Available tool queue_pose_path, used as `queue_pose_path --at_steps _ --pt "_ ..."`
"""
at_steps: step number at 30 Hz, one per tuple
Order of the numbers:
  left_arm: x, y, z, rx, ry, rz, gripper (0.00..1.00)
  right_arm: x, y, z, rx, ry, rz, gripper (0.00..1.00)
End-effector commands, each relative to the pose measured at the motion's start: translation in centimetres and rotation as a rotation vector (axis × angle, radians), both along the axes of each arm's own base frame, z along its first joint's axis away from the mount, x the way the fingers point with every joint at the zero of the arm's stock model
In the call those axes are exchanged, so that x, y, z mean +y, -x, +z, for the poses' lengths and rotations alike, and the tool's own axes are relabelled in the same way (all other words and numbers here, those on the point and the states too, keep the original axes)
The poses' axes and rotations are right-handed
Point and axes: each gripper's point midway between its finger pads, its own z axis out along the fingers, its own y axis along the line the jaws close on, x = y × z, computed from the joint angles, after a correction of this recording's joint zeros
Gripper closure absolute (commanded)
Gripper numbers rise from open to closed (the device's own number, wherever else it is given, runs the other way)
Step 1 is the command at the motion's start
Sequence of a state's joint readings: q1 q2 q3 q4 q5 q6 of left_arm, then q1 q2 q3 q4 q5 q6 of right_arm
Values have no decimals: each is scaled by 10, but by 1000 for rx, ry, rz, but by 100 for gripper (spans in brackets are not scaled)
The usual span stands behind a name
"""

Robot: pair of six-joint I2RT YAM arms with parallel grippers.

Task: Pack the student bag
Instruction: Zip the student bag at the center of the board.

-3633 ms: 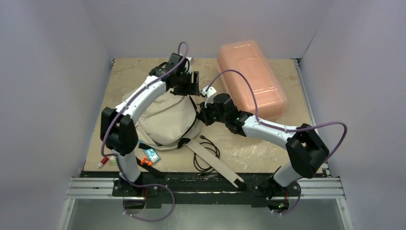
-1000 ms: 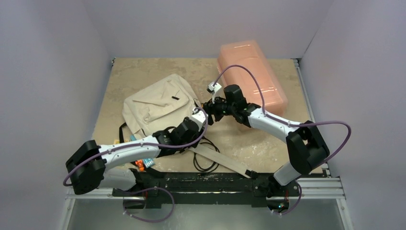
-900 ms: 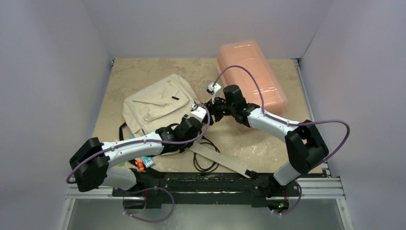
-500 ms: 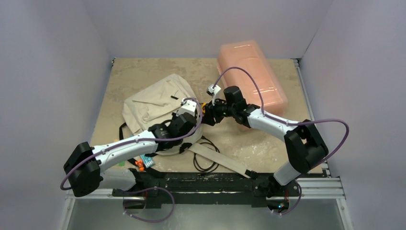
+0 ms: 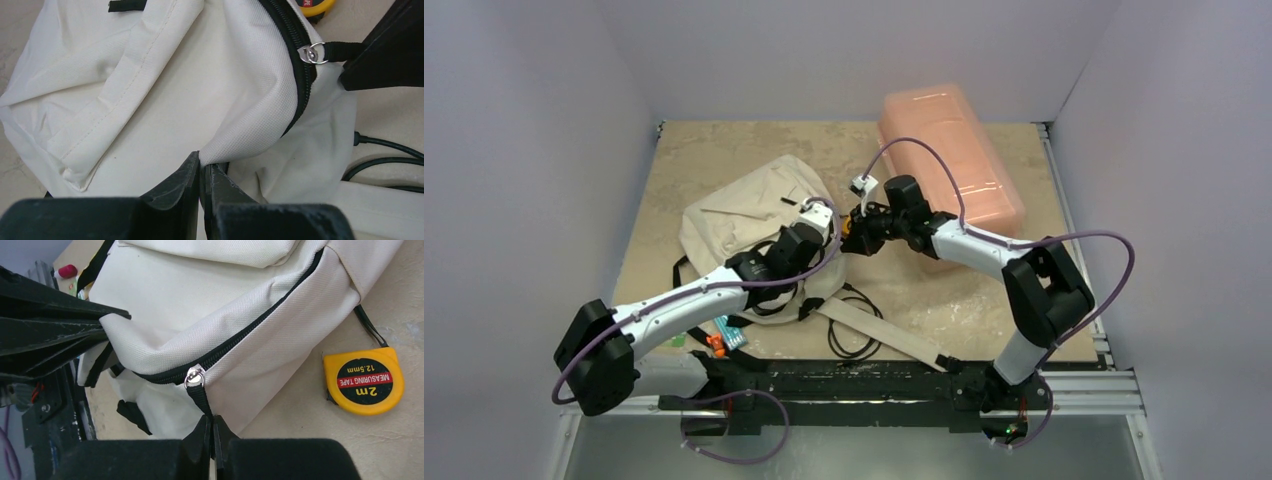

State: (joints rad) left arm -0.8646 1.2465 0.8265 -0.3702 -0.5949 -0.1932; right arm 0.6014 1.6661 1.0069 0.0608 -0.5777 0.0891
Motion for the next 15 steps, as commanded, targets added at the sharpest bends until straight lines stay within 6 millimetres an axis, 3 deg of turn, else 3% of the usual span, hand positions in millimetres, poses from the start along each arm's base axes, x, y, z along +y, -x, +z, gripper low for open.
queue_pose_path --at_steps 1,4,8,10,15 --pt "7 -25 6 -12 4 7 100 4 -12 39 -5 -17 -43 100" --pt "9 -34 2 19 0 14 100 -3 3 49 83 -18 -84 100" --pt "-14 -35 0 66 56 -80 100 8 39 67 307 -108 -8 100" --pt "-25 -29 0 103 93 -138 100 7 60 75 363 -139 57 100" --pt "-46 -6 -6 200 207 -255 100 10 83 93 470 -253 102 100"
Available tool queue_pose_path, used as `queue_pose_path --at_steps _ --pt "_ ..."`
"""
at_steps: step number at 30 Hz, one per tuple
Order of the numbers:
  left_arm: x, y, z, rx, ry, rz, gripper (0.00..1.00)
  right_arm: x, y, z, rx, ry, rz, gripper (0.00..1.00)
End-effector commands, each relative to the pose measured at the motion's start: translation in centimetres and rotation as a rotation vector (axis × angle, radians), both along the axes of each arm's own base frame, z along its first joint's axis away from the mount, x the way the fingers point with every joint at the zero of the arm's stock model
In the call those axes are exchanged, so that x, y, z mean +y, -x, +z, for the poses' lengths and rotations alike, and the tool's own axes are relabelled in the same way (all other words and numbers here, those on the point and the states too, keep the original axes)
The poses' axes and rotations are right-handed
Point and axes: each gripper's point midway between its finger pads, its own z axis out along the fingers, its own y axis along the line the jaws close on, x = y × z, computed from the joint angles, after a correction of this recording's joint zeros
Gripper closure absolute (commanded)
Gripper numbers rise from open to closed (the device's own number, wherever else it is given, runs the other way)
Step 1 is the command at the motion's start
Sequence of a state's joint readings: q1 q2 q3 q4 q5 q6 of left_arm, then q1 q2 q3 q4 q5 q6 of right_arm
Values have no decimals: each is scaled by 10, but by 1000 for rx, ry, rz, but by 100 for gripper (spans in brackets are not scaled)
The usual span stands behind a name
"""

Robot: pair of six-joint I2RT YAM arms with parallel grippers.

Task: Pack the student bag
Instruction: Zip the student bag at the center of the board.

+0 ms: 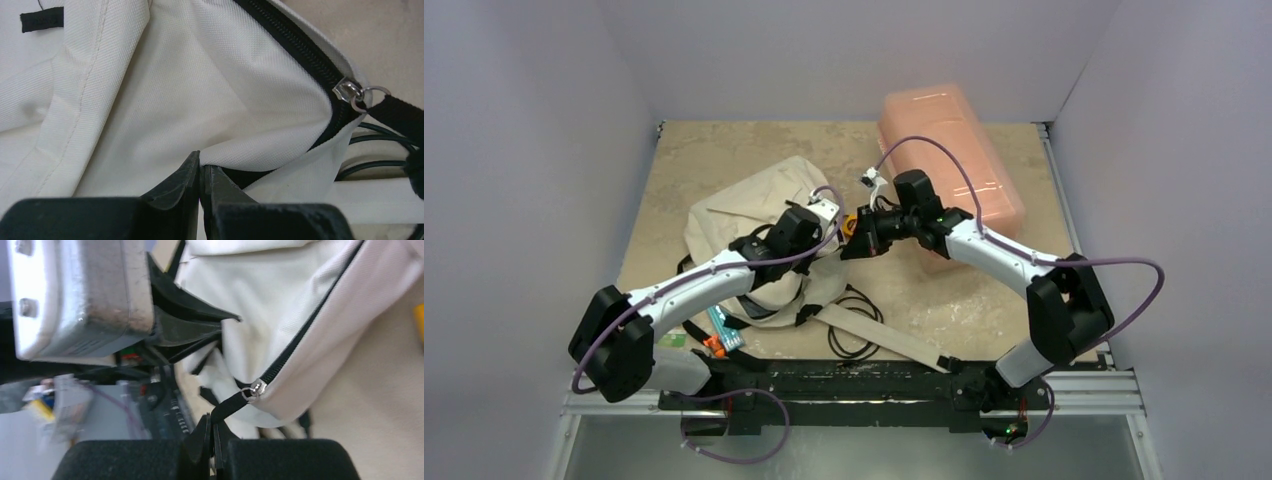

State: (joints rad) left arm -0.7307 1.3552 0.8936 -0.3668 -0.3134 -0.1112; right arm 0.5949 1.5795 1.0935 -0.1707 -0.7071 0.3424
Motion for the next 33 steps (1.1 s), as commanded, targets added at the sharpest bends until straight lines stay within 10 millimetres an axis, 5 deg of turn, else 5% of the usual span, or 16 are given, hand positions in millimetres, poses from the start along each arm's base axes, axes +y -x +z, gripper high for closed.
queue_pose_path --at_steps 1,4,8,9,14,17,24,30,33 --pt "-39 17 16 81 211 -149 97 16 46 56 164 -272 127 100" --pt "-48 39 26 182 369 -135 74 16 52 69 213 -374 88 100" --pt "-44 61 68 198 558 -44 29 11 35 51 138 -260 -11 99" --pt "-41 65 79 194 588 -16 25 11 36 50 124 -247 13 93" --pt "-39 80 109 271 707 84 24 5 56 42 66 -111 183 53" --pt "-43 85 111 311 751 108 25 -14 42 51 -33 -31 87 37" --pt "-62 64 111 274 769 55 33 -44 -20 61 -89 52 -269 34" --pt "-60 42 120 207 749 114 41 -33 -80 27 -90 196 -411 33" --pt "-60 42 117 190 770 110 37 -21 -84 7 -59 223 -387 33"
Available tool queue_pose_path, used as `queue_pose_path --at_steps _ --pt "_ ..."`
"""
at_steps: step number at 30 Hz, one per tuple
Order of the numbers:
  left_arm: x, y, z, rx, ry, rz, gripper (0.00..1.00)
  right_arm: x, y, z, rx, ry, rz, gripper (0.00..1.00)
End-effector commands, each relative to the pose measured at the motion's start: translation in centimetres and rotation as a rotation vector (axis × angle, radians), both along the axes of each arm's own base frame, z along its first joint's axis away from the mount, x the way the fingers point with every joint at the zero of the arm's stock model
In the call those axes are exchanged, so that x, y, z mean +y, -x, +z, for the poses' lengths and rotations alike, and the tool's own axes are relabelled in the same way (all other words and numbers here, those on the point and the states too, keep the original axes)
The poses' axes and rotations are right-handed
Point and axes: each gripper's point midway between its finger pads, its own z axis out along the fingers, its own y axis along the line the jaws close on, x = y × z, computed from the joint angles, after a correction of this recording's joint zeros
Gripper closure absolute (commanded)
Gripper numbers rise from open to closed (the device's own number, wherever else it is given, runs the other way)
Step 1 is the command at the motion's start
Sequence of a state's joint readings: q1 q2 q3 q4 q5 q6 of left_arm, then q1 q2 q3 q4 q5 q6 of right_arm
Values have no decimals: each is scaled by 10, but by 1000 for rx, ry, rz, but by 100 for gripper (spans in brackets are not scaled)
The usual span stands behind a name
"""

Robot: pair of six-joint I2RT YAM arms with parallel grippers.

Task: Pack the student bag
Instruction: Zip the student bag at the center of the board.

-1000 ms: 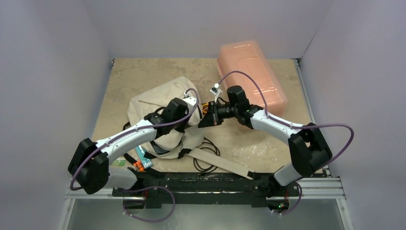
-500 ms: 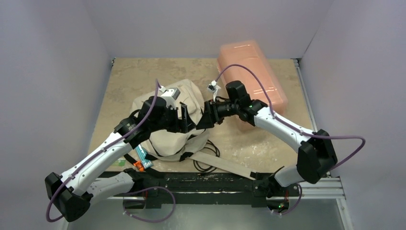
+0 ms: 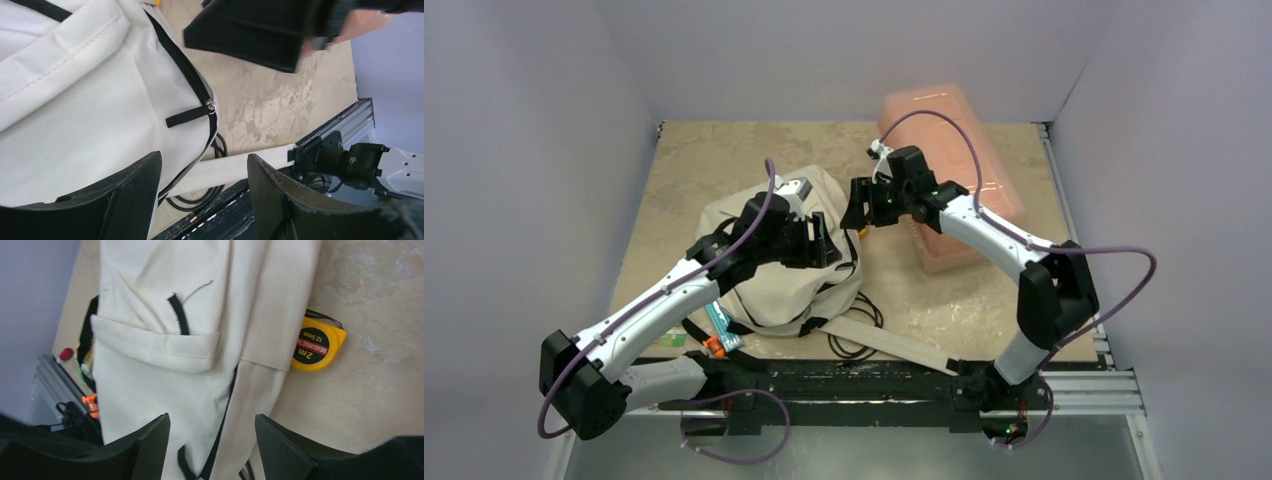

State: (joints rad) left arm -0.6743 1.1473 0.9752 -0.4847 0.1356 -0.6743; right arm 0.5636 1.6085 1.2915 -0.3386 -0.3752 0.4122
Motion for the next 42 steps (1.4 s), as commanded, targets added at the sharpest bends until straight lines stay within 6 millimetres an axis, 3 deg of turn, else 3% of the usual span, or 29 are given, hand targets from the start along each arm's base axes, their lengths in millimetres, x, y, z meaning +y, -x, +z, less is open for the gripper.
queue_pose_path --at_steps 1,4,8,11,13,14,21,25,32,36,39,42 --pt "-1 -15 29 -103 63 48 36 8 -13 -22 16 71 -52 32" --pt "3 -15 24 -111 33 48 36 22 -4 -40 43 73 -21 35" --pt "3 -14 20 -110 31 39 39 29 4 -57 81 60 5 50" --pt "0 -14 12 -108 25 11 44 32 8 -55 80 49 27 74" --pt "-6 -16 10 -123 19 -29 47 33 7 -49 66 43 34 96" --pt "-11 -18 9 -136 20 -56 47 33 7 -45 60 38 35 100" --pt "-23 -37 5 -245 -23 -141 42 50 15 -9 59 -100 101 100" --pt "-30 -46 -4 -238 -79 -188 40 53 16 -3 60 -123 106 100" --pt "-41 -46 -22 -208 -72 -275 41 53 19 2 47 -136 120 100" --pt "-48 -34 -31 -138 -47 -333 46 54 18 1 53 -135 125 100" --pt "-46 -26 -35 -124 -38 -348 59 55 17 2 47 -139 128 100" --pt "-42 -20 -35 -131 -37 -354 65 56 17 2 47 -138 131 100"
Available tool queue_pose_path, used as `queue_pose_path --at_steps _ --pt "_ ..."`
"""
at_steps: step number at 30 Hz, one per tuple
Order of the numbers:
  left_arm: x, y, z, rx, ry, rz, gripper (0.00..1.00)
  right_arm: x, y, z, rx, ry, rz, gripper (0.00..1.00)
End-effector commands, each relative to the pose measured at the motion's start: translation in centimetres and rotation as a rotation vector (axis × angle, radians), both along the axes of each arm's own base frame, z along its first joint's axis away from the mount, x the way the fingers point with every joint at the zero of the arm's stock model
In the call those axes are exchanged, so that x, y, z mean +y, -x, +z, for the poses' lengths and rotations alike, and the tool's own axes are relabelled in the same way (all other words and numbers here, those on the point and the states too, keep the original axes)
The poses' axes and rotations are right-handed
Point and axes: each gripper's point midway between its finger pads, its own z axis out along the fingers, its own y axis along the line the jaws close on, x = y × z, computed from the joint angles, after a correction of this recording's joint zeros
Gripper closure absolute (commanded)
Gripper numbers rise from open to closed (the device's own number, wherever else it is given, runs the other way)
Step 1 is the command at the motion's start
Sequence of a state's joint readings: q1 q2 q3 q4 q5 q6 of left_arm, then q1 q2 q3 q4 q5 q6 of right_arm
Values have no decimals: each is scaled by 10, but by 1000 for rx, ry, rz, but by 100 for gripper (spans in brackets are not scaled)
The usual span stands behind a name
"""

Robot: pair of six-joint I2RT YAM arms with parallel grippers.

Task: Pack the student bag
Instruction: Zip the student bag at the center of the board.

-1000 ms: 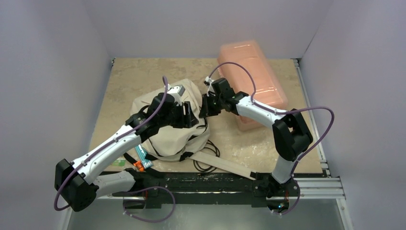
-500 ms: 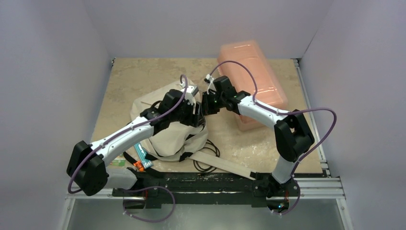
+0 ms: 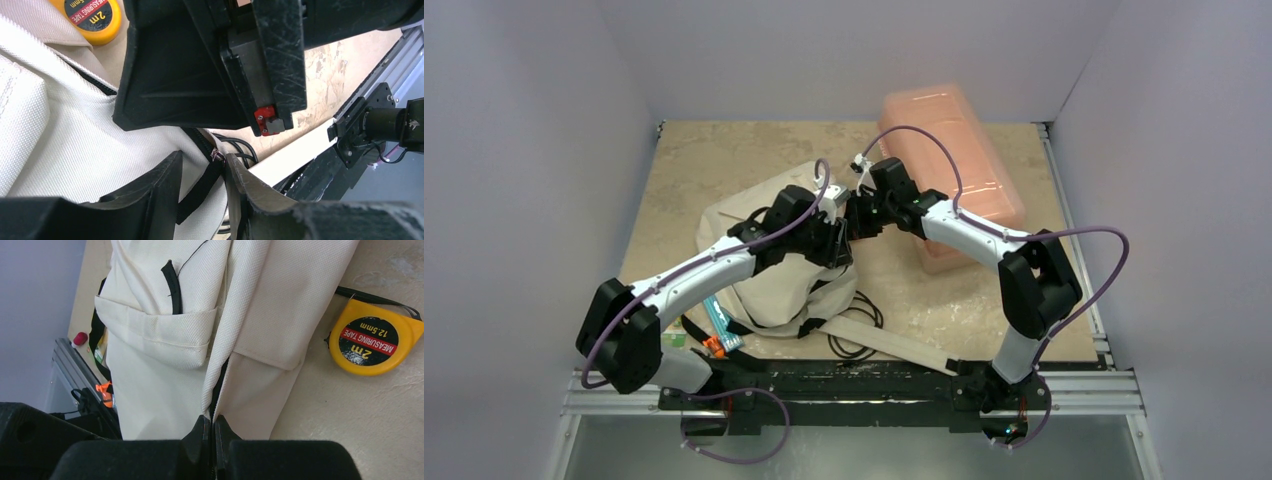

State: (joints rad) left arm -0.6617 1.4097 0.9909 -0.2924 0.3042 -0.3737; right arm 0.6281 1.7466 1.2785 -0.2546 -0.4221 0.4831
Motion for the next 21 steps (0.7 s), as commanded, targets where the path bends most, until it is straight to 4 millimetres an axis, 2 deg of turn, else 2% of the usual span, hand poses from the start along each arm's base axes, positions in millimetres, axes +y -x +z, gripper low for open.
queue_pose_path --at_steps 1,5,9,13,16,19,21 --pt "-2 8 17 -37 53 -53 66 19 3 49 -74 -130 66 100" --pt "1 13 22 -38 55 -55 67 19 2 46 -74 -121 71 100" --pt "3 21 20 -22 62 -66 56 19 2 45 -73 -123 74 100" --pt "5 22 14 -2 54 -68 54 21 1 48 -77 -127 78 100" --pt "5 21 13 9 44 -71 63 21 1 48 -80 -126 79 100" --pt "8 21 13 6 31 -67 78 21 -1 44 -76 -118 77 100" --pt "12 22 14 0 22 -58 96 20 -3 40 -75 -103 69 100"
